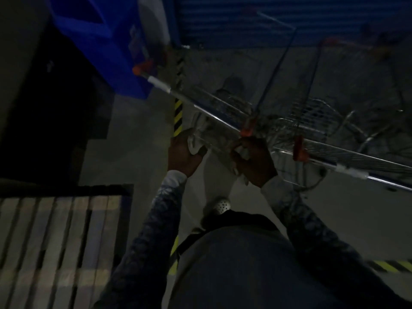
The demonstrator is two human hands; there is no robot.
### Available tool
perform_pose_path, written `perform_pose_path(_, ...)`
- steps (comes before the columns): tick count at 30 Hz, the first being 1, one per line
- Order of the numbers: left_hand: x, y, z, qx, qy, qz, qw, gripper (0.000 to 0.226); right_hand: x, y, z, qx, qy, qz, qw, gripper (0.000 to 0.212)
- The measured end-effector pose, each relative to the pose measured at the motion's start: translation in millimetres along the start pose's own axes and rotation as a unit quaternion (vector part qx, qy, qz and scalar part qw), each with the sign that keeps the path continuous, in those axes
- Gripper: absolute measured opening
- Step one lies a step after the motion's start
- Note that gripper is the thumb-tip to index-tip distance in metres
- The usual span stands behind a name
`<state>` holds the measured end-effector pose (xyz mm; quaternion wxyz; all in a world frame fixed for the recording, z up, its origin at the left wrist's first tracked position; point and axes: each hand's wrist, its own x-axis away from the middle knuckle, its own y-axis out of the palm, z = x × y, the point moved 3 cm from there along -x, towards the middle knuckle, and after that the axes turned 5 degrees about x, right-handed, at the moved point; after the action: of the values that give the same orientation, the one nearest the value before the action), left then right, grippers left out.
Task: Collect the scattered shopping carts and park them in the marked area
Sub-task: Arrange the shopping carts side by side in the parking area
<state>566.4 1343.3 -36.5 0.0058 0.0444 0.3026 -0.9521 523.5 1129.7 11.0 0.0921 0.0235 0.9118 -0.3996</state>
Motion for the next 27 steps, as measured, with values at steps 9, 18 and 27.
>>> perform_pose_path(9, -81, -1, 6, -0.043, 0.12, -0.04, 0.991, 0.049, -62, 25, 21, 0.049, 0.013, 0.028, 0.998, 0.024)
perform_pose_path(18, -180, -16, -2, -0.085, 0.248, -0.082, 0.962, 0.039, -103, 68, 7, 0.168, 0.113, -0.065, 0.977, 0.067)
perform_pose_path(27, -271, -51, -57, -0.249, 0.208, -0.126, 0.938, 0.069, -132, 93, -2, 0.24, 0.186, -0.077, 0.95, 0.053)
